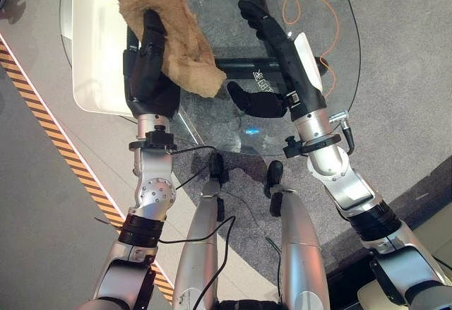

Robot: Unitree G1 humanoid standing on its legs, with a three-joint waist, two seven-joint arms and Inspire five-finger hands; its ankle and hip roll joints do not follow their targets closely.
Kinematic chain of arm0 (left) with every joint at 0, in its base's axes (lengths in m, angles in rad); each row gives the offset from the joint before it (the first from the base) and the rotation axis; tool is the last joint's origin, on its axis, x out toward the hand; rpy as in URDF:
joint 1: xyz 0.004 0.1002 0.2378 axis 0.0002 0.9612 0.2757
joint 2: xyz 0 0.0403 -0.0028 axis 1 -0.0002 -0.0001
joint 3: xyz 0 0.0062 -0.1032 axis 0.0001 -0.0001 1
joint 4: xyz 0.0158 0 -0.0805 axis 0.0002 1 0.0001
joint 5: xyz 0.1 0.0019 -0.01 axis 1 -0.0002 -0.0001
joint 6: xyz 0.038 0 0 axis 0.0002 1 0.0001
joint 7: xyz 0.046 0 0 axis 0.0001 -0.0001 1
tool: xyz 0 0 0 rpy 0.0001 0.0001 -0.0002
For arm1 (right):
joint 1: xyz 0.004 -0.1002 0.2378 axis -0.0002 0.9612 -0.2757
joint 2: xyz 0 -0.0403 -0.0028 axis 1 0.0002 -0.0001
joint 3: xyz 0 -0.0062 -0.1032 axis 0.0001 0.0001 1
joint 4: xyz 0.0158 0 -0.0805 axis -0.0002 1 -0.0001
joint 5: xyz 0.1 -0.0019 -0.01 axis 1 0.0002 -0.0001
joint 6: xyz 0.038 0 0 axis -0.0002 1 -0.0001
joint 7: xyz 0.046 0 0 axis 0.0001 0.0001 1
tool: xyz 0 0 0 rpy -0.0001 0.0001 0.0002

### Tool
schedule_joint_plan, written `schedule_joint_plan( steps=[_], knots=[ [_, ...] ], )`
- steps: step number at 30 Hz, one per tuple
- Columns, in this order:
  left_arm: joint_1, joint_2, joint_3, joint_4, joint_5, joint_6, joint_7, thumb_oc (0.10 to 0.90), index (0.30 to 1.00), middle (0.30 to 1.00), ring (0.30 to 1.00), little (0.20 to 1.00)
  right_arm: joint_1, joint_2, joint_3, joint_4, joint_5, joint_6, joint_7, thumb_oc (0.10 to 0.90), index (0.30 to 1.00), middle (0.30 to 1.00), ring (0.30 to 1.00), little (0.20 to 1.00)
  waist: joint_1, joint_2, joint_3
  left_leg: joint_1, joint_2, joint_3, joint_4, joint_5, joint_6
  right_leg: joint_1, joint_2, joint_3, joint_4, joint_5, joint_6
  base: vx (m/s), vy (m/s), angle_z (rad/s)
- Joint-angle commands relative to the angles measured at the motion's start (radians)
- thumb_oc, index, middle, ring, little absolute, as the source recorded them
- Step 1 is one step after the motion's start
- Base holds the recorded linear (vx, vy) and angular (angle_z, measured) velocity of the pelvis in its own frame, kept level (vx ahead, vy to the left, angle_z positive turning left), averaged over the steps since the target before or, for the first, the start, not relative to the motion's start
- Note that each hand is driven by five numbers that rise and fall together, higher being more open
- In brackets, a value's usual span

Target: Wipe the table with a cloth and put it in the basket.

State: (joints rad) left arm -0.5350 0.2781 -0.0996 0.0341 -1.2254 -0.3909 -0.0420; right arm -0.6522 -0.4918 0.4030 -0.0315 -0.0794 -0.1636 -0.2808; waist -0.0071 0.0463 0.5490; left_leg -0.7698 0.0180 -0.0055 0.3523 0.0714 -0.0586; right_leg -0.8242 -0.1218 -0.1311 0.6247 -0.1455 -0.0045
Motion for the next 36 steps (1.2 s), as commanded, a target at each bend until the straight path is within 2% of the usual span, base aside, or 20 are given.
schedule_joint_plan(
  steps=[1, 8, 15, 20, 26, 31, 36],
  knots=[
    [-0.107, -0.012, 0.072, -0.189, 0.113, -0.133, -0.019, 0.100, 0.300, 0.300, 0.300, 0.200, -0.064, 0.049, -0.050, -0.163, -0.027, -0.137, -0.038, 0.800, 0.900, 0.900, 0.900, 0.900, 0.003, -0.005, -0.029, 0.041, -0.071, 0.059, 0.056, -0.120, 0.043, 0.048, 0.067, -0.022, -0.094, 0.013, 0.021, 0.00, 0.000, 0.00],
    [-0.113, 0.004, 0.090, -0.163, 0.198, -0.178, 0.066, 0.100, 0.300, 0.300, 0.300, 0.200, -0.072, 0.049, -0.058, -0.148, -0.048, -0.129, -0.096, 0.800, 0.900, 0.900, 0.900, 0.900, 0.003, -0.004, -0.029, 0.043, -0.069, 0.061, 0.058, -0.122, 0.040, 0.050, 0.068, -0.018, -0.095, 0.011, 0.020, 0.00, 0.000, 0.00],
    [-0.109, 0.035, 0.130, -0.117, 0.276, -0.247, 0.140, 0.100, 0.300, 0.300, 0.300, 0.200, -0.031, 0.040, -0.102, -0.052, -0.052, -0.110, -0.259, 0.800, 0.900, 0.900, 0.900, 0.900, -0.003, 0.001, -0.029, 0.043, -0.067, 0.064, 0.062, -0.126, 0.037, 0.049, 0.069, -0.013, -0.088, 0.006, 0.019, 0.00, 0.000, 0.00],
    [-0.107, 0.061, 0.155, -0.054, 0.320, -0.285, 0.206, 0.100, 0.300, 0.300, 0.300, 0.200, 0.013, 0.044, -0.150, 0.094, -0.048, -0.110, -0.444, 0.800, 0.900, 0.900, 0.900, 0.900, -0.010, 0.003, -0.029, 0.047, -0.066, 0.066, 0.066, -0.132, 0.038, 0.050, 0.070, -0.007, -0.084, 0.001, 0.019, 0.01, 0.019, -0.04],
    [-0.125, 0.104, 0.181, 0.044, 0.348, -0.325, 0.280, 0.100, 0.300, 0.300, 0.300, 0.200, 0.015, 0.006, -0.195, 0.289, 0.013, -0.112, -0.576, 0.800, 0.900, 0.900, 0.900, 0.900, -0.012, 0.013, -0.029, 0.052, -0.064, 0.065, 0.064, -0.138, 0.039, 0.051, 0.071, -0.001, -0.081, -0.004, 0.017, 0.00, 0.015, -0.01],
    [-0.152, 0.142, 0.195, 0.122, 0.358, -0.339, 0.324, 0.100, 0.300, 0.300, 0.300, 0.200, 0.007, -0.024, -0.213, 0.452, 0.089, -0.135, -0.641, 0.800, 0.900, 0.900, 0.900, 0.900, -0.011, 0.019, -0.029, 0.052, -0.060, 0.065, 0.064, -0.141, 0.039, 0.049, 0.071, 0.001, -0.077, -0.008, 0.016, 0.00, 0.005, -0.01],
    [-0.203, 0.200, 0.198, 0.214, 0.441, -0.345, 0.459, 0.100, 0.300, 0.300, 0.300, 0.200, 0.000, -0.053, -0.231, 0.658, 0.208, -0.178, -0.685, 0.800, 0.900, 0.900, 0.900, 0.900, -0.011, 0.025, -0.029, 0.046, -0.056, 0.062, 0.065, -0.143, 0.040, 0.044, 0.074, 0.003, -0.074, -0.011, 0.014, 0.00, 0.000, 0.00]
  ],
)
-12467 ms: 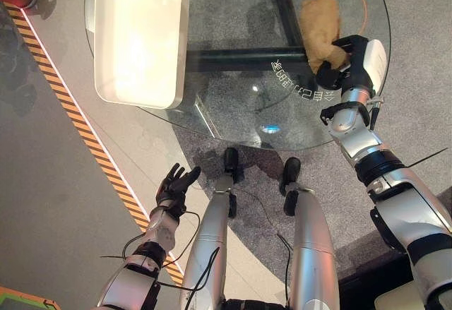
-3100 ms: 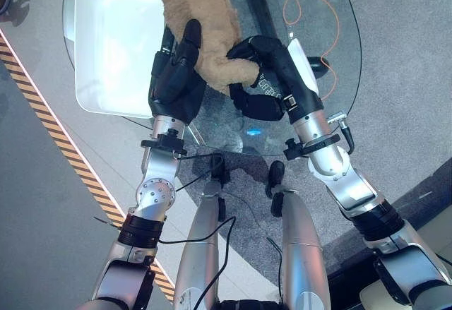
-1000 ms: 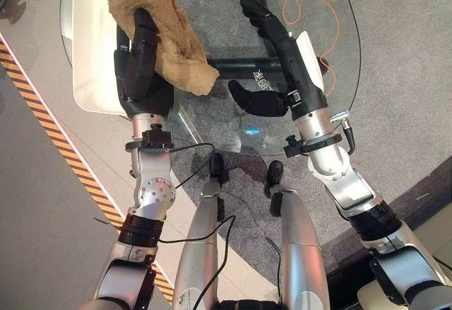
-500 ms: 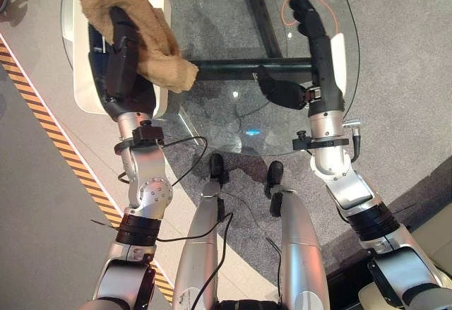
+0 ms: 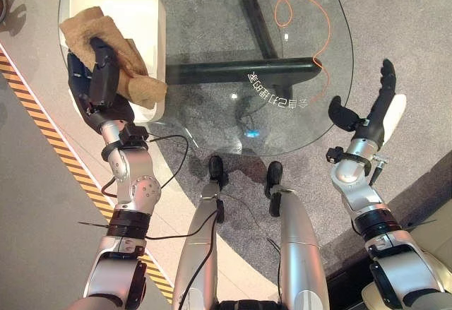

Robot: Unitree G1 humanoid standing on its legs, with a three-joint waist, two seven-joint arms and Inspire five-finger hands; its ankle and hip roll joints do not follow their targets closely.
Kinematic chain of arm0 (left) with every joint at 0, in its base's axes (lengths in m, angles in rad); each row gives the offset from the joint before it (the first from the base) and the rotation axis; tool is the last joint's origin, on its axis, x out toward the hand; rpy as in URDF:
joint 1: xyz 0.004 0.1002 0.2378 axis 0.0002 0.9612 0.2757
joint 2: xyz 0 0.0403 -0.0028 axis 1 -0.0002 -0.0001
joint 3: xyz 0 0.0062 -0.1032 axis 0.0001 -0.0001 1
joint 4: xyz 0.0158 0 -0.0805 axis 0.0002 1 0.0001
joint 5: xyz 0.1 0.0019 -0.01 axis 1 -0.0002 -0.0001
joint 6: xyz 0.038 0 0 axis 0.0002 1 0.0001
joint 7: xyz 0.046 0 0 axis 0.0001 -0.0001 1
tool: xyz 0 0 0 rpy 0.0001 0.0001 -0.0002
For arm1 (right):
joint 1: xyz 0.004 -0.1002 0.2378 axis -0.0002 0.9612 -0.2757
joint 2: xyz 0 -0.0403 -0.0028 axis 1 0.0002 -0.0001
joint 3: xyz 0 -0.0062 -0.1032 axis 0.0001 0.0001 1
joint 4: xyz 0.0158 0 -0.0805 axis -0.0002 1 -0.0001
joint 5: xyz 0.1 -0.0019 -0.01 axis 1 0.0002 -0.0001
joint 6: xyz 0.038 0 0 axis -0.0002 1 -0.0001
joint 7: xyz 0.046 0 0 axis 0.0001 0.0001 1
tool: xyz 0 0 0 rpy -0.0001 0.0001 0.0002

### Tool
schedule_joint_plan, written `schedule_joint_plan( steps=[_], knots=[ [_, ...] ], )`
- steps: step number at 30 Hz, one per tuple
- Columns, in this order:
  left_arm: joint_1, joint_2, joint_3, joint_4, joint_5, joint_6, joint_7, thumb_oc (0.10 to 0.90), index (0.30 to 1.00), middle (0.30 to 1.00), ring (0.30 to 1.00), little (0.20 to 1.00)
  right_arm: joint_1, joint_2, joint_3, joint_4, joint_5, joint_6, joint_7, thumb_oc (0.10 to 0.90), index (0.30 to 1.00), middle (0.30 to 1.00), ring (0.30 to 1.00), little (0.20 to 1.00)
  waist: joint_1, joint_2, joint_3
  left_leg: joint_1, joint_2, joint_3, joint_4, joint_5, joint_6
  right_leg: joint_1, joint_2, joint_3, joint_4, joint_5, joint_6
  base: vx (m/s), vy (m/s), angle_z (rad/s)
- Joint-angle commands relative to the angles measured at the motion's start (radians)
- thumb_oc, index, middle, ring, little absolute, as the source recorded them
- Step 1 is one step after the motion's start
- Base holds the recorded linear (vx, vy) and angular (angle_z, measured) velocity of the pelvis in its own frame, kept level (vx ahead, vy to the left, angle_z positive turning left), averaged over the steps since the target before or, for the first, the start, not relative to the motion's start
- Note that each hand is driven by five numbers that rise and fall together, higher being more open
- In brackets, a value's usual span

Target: Wipe the table with a cloth and put it in the basket.

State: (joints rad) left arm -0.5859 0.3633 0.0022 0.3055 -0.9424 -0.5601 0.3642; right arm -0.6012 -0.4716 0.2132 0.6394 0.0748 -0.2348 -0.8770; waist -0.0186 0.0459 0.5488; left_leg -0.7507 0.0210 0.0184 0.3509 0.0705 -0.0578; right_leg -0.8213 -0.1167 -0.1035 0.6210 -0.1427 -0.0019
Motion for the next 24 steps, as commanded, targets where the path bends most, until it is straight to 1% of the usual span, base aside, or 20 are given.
schedule_joint_plan(
  steps=[1, 4, 6, 7, 9, 12, 18, 22, 24],
  knots=[
    [-0.156, 0.120, 0.095, -0.050, 0.172, -0.174, 0.066, 0.100, 0.300, 0.300, 0.300, 0.200, -0.053, -0.073, -0.042, -0.004, 0.061, -0.106, -0.090, 0.800, 0.900, 0.900, 0.900, 0.900, 0.001, 0.025, -0.029, 0.026, -0.058, 0.038, 0.067, -0.142, 0.039, 0.041, 0.069, -0.024, -0.070, -0.014, 0.012, 0.00, 0.000, 0.00],
    [-0.203, 0.169, 0.076, 0.023, 0.248, -0.161, 0.167, 0.100, 0.300, 0.300, 0.300, 0.200, -0.055, -0.086, -0.034, 0.069, 0.106, -0.117, -0.099, 0.800, 0.900, 0.900, 0.900, 0.900, -0.003, 0.024, -0.029, 0.018, -0.053, 0.039, 0.073, -0.143, 0.040, 0.034, 0.070, -0.024, -0.067, -0.013, 0.010, 0.00, 0.000, -0.02],
    [-0.228, 0.197, 0.065, 0.054, 0.263, -0.151, 0.203, 0.100, 0.300, 0.300, 0.300, 0.200, -0.054, -0.089, -0.029, 0.093, 0.118, -0.121, -0.103, 0.800, 0.900, 0.900, 0.900, 0.900, -0.005, 0.024, -0.029, 0.014, -0.052, 0.039, 0.077, -0.144, 0.041, 0.031, 0.070, -0.023, -0.065, -0.014, 0.010, 0.00, 0.000, 0.00],
    [-0.251, 0.225, 0.052, 0.084, 0.282, -0.137, 0.242, 0.100, 0.300, 0.300, 0.300, 0.200, -0.054, -0.091, -0.021, 0.113, 0.130, -0.124, -0.105, 0.800, 0.900, 0.900, 0.900, 0.900, -0.008, 0.023, -0.029, 0.010, -0.049, 0.039, 0.080, -0.146, 0.041, 0.028, 0.071, -0.021, -0.064, -0.014, 0.010, 0.00, 0.000, 0.00],
    [-0.288, 0.268, 0.030, 0.137, 0.278, -0.125, 0.279, 0.100, 0.300, 0.300, 0.300, 0.200, -0.058, -0.096, -0.014, 0.159, 0.156, -0.137, -0.095, 0.800, 0.900, 0.900, 0.900, 0.900, -0.012, 0.022, -0.029, 0.005, -0.046, 0.041, 0.083, -0.147, 0.042, 0.025, 0.072, -0.020, -0.067, -0.013, 0.008, 0.00, 0.000, 0.00],
    [-0.349, 0.323, -0.009, 0.217, 0.290, -0.107, 0.315, 0.100, 0.300, 0.300, 0.300, 0.200, -0.072, -0.102, -0.009, 0.237, 0.189, -0.169, -0.070, 0.800, 0.900, 0.900, 0.900, 0.900, -0.017, 0.021, -0.029, 0.002, -0.042, 0.043, 0.087, -0.148, 0.042, 0.025, 0.074, -0.018, -0.069, -0.014, 0.008, 0.00, 0.000, 0.00],
    [-0.462, 0.400, -0.090, 0.360, 0.338, -0.055, 0.379, 0.100, 0.300, 0.300, 0.300, 0.200, -0.095, -0.113, -0.002, 0.338, 0.219, -0.192, -0.035, 0.800, 0.900, 0.900, 0.900, 0.900, -0.028, 0.016, -0.029, -0.004, -0.033, 0.049, 0.093, -0.150, 0.040, 0.019, 0.076, -0.015, -0.069, -0.011, 0.009, 0.00, 0.000, 0.00],
    [-0.524, 0.430, -0.142, 0.444, 0.344, -0.032, 0.385, 0.100, 0.300, 0.300, 0.300, 0.200, -0.115, -0.118, 0.003, 0.398, 0.236, -0.203, -0.013, 0.800, 0.900, 0.900, 0.900, 0.900, -0.035, 0.015, -0.029, -0.009, -0.028, 0.053, 0.096, -0.150, 0.039, 0.014, 0.079, -0.012, -0.068, -0.010, 0.009, 0.00, 0.000, 0.00],
    [-0.551, 0.438, -0.165, 0.469, 0.348, -0.010, 0.386, 0.100, 0.300, 0.300, 0.300, 0.200, -0.121, -0.118, 0.005, 0.413, 0.243, -0.202, -0.008, 0.800, 0.900, 0.900, 0.900, 0.900, -0.037, 0.014, -0.029, -0.011, -0.027, 0.054, 0.095, -0.149, 0.039, 0.011, 0.080, -0.011, -0.070, -0.008, 0.009, 0.00, 0.000, 0.00]
  ],
)
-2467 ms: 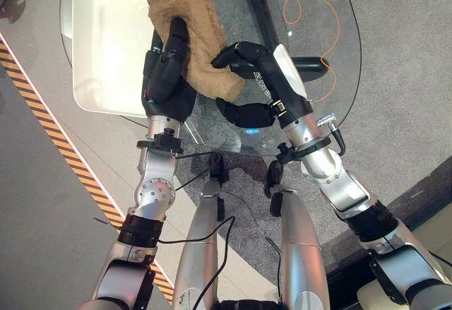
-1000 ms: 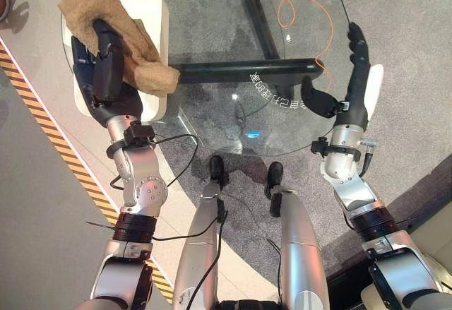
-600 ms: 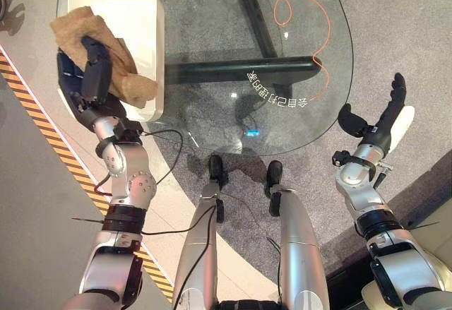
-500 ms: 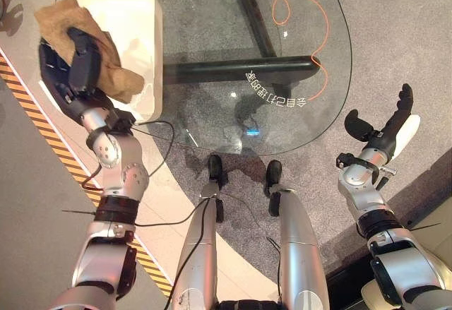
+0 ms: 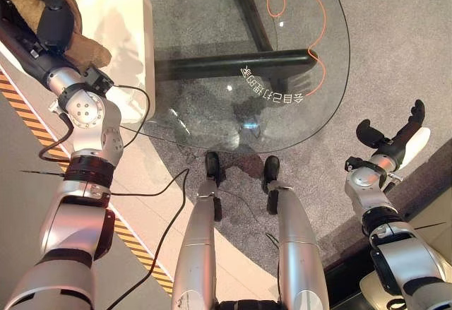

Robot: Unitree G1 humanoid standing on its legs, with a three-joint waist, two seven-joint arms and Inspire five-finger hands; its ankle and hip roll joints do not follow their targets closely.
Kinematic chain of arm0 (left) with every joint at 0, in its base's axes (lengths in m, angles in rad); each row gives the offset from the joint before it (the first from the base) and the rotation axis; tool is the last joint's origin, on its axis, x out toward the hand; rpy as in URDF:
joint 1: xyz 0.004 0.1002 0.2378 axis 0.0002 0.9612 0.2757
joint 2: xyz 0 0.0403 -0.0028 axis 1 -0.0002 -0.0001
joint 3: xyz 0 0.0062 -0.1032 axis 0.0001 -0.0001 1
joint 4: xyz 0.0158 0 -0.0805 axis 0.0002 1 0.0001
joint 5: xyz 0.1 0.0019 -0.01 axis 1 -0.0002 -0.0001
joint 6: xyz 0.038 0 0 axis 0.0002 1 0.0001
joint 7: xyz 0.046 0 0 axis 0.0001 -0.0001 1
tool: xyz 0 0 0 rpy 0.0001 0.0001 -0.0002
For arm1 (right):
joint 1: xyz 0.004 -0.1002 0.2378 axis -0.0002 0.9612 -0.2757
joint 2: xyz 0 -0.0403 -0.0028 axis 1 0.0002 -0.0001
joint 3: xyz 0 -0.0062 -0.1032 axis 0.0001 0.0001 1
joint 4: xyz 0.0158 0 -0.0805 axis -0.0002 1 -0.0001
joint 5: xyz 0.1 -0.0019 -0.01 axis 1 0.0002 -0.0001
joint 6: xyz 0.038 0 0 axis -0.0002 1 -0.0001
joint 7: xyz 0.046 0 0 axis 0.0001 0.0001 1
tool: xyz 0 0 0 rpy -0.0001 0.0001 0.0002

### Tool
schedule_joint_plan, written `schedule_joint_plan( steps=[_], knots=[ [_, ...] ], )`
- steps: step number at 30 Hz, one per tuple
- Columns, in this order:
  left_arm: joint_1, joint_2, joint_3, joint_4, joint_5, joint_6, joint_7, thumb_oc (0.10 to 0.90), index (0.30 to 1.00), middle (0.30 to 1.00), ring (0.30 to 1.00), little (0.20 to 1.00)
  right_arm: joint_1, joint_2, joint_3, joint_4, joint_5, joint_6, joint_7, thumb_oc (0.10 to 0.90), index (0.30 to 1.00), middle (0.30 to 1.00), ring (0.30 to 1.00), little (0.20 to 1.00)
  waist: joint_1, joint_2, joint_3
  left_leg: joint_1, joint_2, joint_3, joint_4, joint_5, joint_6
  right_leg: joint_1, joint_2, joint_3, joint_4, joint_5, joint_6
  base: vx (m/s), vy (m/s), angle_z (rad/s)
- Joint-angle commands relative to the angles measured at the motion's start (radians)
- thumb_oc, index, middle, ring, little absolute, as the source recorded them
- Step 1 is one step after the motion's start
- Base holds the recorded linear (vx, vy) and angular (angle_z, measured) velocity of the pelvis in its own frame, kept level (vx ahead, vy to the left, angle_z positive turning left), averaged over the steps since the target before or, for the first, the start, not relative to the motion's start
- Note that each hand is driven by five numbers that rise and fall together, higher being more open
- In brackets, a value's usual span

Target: Wipe the table with a cloth and put it in the basket.

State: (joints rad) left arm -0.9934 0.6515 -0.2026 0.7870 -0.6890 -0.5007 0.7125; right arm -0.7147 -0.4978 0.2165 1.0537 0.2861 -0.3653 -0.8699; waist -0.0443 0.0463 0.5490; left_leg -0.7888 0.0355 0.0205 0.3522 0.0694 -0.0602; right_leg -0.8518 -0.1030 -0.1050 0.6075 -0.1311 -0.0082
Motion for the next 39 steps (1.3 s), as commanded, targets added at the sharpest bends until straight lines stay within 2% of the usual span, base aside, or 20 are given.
schedule_joint_plan(
  steps=[1, 11, 23, 29, 36, 39],
  knots=[
    [-0.164, 0.154, 0.023, 0.009, 0.102, -0.052, 0.046, 0.100, 0.300, 0.300, 0.300, 0.200, -0.012, -0.090, 0.003, 0.013, 0.030, -0.076, -0.011, 0.800, 0.900, 0.900, 0.900, 0.900, -0.014, 0.013, -0.029, 0.025, -0.040, 0.053, 0.094, -0.148, 0.040, 0.040, 0.067, -0.008, -0.057, -0.019, 0.016, 0.00, 0.000, 0.00],
    [-0.242, 0.178, -0.047, 0.159, 0.138, 0.060, 0.088, 0.100, 0.300, 0.300, 0.300, 0.200, -0.029, -0.093, 0.017, 0.037, 0.038, -0.089, -0.005, 0.800, 0.900, 0.900, 0.900, 0.900, -0.030, 0.002, -0.029, 0.016, -0.034, 0.054, 0.102, -0.150, 0.038, 0.031, 0.071, 0.000, -0.062, -0.012, 0.018, 0.00, 0.000, 0.00],
    [-0.279, 0.186, -0.068, 0.290, 0.112, 0.224, 0.078, 0.100, 0.300, 0.300, 0.300, 0.200, -0.050, -0.084, 0.032, 0.035, 0.039, -0.083, -0.012, 0.800, 0.900, 0.900, 0.900, 0.900, -0.040, -0.008, -0.029, 0.003, -0.031, 0.052, 0.108, -0.148, 0.033, 0.020, 0.076, 0.004, -0.064, -0.010, 0.019, 0.00, 0.000, 0.00],
    [-0.285, 0.187, -0.085, 0.341, 0.112, 0.317, 0.035, 0.100, 0.300, 0.300, 0.300, 0.200, -0.055, -0.086, 0.035, 0.031, 0.046, -0.085, -0.011, 0.800, 0.900, 0.900, 0.900, 0.900, -0.040, -0.013, -0.029, -0.006, -0.029, 0.050, 0.110, -0.146, 0.032, 0.014, 0.075, 0.002, -0.066, -0.006, 0.020, 0.00, 0.000, 0.00],
    [-0.283, 0.184, -0.094, 0.358, 0.108, 0.362, -0.003, 0.100, 0.300, 0.300, 0.300, 0.200, -0.066, -0.086, 0.039, 0.025, 0.041, -0.080, -0.015, 0.800, 0.900, 0.900, 0.900, 0.900, -0.041, -0.014, -0.029, -0.011, -0.029, 0.049, 0.113, -0.145, 0.030, 0.010, 0.076, 0.003, -0.064, -0.004, 0.021, 0.00, 0.000, 0.00],
    [-0.275, 0.182, -0.098, 0.360, 0.102, 0.401, -0.044, 0.100, 0.300, 0.300, 0.300, 0.200, -0.067, -0.085, 0.039, 0.017, 0.038, -0.073, -0.021, 0.800, 0.900, 0.900, 0.900, 0.900, -0.041, -0.013, -0.029, -0.013, -0.030, 0.048, 0.111, -0.144, 0.031, 0.007, 0.076, 0.003, -0.065, -0.002, 0.022, 0.00, 0.000, 0.00]
  ],
)
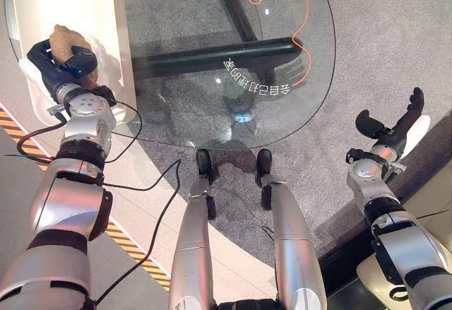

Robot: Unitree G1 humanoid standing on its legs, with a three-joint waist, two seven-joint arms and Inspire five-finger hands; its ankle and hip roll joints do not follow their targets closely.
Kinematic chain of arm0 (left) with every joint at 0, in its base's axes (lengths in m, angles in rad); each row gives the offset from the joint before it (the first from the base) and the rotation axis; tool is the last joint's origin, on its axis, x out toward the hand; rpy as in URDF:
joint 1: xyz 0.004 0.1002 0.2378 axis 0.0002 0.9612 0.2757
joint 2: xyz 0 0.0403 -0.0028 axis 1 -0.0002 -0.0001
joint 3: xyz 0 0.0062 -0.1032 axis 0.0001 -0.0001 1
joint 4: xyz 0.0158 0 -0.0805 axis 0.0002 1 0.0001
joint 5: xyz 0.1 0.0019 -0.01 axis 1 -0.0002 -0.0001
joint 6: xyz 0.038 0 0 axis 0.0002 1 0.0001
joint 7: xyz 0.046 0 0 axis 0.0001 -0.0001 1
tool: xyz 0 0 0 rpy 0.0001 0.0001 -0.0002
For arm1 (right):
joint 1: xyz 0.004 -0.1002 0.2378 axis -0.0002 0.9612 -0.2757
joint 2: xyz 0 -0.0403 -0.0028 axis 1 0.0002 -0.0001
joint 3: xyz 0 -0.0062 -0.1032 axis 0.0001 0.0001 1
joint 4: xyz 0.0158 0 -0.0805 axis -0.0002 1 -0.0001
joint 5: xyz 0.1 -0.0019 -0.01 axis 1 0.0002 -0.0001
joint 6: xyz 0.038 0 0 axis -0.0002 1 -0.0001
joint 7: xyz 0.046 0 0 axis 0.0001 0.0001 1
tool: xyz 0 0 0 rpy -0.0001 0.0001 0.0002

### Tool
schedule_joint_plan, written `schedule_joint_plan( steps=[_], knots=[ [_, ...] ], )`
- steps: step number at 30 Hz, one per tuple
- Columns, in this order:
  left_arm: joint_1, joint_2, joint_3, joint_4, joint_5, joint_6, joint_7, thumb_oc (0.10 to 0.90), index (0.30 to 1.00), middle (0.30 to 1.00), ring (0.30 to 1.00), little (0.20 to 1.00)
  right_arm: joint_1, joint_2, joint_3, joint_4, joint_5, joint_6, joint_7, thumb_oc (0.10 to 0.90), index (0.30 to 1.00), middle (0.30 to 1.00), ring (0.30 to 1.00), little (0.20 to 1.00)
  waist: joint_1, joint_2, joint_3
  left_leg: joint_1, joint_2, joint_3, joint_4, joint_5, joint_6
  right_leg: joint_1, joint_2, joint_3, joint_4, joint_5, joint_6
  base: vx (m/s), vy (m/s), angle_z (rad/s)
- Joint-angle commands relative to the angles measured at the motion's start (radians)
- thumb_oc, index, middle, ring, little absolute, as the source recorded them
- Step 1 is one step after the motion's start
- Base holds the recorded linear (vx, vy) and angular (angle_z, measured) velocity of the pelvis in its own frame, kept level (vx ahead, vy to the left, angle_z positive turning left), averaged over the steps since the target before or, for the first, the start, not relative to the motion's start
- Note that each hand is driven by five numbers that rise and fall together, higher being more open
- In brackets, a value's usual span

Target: Wipe the table with a cloth and put it in the basket.

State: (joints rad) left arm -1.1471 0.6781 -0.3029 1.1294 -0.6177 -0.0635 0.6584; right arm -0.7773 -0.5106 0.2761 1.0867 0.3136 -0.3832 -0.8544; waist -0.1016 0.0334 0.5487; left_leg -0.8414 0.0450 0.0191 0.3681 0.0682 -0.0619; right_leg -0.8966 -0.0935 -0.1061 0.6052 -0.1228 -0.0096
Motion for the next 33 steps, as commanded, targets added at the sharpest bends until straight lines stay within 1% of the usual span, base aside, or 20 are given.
schedule_joint_plan(
  steps=[1, 2, 4, 5, 16, 19, 28, 31, 33],
  knots=[
    [-0.122, 0.155, 0.002, 0.018, 0.033, -0.034, 0.012, 0.100, 0.300, 0.300, 0.300, 0.200, -0.006, -0.074, -0.021, -0.016, 0.011, -0.055, -0.035, 0.800, 0.900, 0.900, 0.900, 0.900, 0.016, 0.000, -0.029, 0.039, -0.039, 0.050, 0.096, -0.143, 0.033, 0.051, 0.067, 0.004, -0.064, -0.010, 0.023, 0.00, 0.000, 0.00],
    [-0.123, 0.153, -0.001, 0.018, 0.025, -0.027, 0.007, 0.147, 0.340, 0.340, 0.340, 0.247, -0.009, -0.077, -0.023, -0.015, 0.012, -0.052, -0.031, 0.800, 0.900, 0.900, 0.900, 0.900, 0.016, 0.000, -0.029, 0.038, -0.041, 0.048, 0.097, -0.143, 0.033, 0.051, 0.067, 0.005, -0.065, -0.009, 0.024, 0.00, 0.000, 0.00],
    [-0.123, 0.149, -0.005, 0.019, 0.018, -0.010, 0.005, 0.405, 0.561, 0.561, 0.561, 0.505, -0.012, -0.077, -0.022, -0.015, 0.013, -0.054, -0.030, 0.800, 0.900, 0.900, 0.900, 0.900, 0.016, 0.000, -0.029, 0.034, -0.040, 0.049, 0.097, -0.142, 0.033, 0.048, 0.067, 0.005, -0.064, -0.008, 0.024, 0.00, 0.000, 0.00],
    [-0.121, 0.149, -0.005, 0.020, 0.013, -0.007, 0.000, 0.800, 0.900, 0.900, 0.900, 0.900, -0.013, -0.077, -0.022, -0.016, 0.013, -0.052, -0.030, 0.800, 0.900, 0.900, 0.900, 0.900, 0.017, 0.000, -0.029, 0.034, -0.040, 0.048, 0.098, -0.142, 0.033, 0.048, 0.067, 0.005, -0.064, -0.008, 0.024, 0.00, 0.000, 0.00],
    [-0.115, 0.136, -0.005, 0.012, 0.013, 0.000, 0.004, 0.800, 0.900, 0.900, 0.900, 0.900, -0.021, -0.076, -0.013, -0.022, 0.018, -0.044, -0.026, 0.800, 0.900, 0.900, 0.900, 0.900, 0.019, -0.002, -0.029, 0.025, -0.041, 0.045, 0.103, -0.140, 0.033, 0.041, 0.067, 0.004, -0.062, -0.005, 0.023, 0.00, 0.000, 0.00],
    [-0.113, 0.134, -0.005, 0.009, 0.013, -0.008, 0.012, 0.800, 0.900, 0.900, 0.900, 0.900, -0.020, -0.072, -0.010, -0.025, 0.018, -0.044, -0.031, 0.800, 0.900, 0.900, 0.900, 0.900, 0.020, -0.002, -0.029, 0.022, -0.041, 0.044, 0.103, -0.139, 0.032, 0.040, 0.066, 0.004, -0.062, -0.006, 0.023, 0.00, 0.000, 0.00],
    [-0.114, 0.134, -0.004, -0.002, 0.017, -0.010, 0.029, 0.800, 0.900, 0.900, 0.900, 0.900, -0.017, -0.070, -0.010, -0.012, 0.021, -0.057, -0.029, 0.800, 0.900, 0.900, 0.900, 0.900, 0.023, -0.003, -0.029, 0.023, -0.041, 0.042, 0.103, -0.139, 0.033, 0.043, 0.066, 0.002, -0.062, -0.005, 0.023, 0.00, 0.000, 0.00],
    [-0.110, 0.133, -0.001, -0.008, 0.014, -0.027, 0.042, 0.800, 0.900, 0.900, 0.900, 0.900, -0.019, -0.071, -0.010, -0.018, 0.023, -0.047, -0.029, 0.800, 0.900, 0.900, 0.900, 0.900, 0.023, -0.004, -0.029, 0.025, -0.042, 0.040, 0.103, -0.139, 0.033, 0.044, 0.067, 0.003, -0.062, -0.005, 0.022, 0.00, 0.000, 0.00],
    [-0.107, 0.132, 0.000, -0.016, 0.003, -0.061, 0.045, 0.800, 0.900, 0.900, 0.900, 0.900, -0.014, -0.069, -0.008, -0.018, 0.024, -0.044, -0.024, 0.800, 0.900, 0.900, 0.900, 0.900, 0.023, -0.004, -0.029, 0.027, -0.044, 0.038, 0.104, -0.140, 0.035, 0.046, 0.068, 0.006, -0.062, -0.005, 0.022, 0.00, 0.000, 0.00]
  ],
)
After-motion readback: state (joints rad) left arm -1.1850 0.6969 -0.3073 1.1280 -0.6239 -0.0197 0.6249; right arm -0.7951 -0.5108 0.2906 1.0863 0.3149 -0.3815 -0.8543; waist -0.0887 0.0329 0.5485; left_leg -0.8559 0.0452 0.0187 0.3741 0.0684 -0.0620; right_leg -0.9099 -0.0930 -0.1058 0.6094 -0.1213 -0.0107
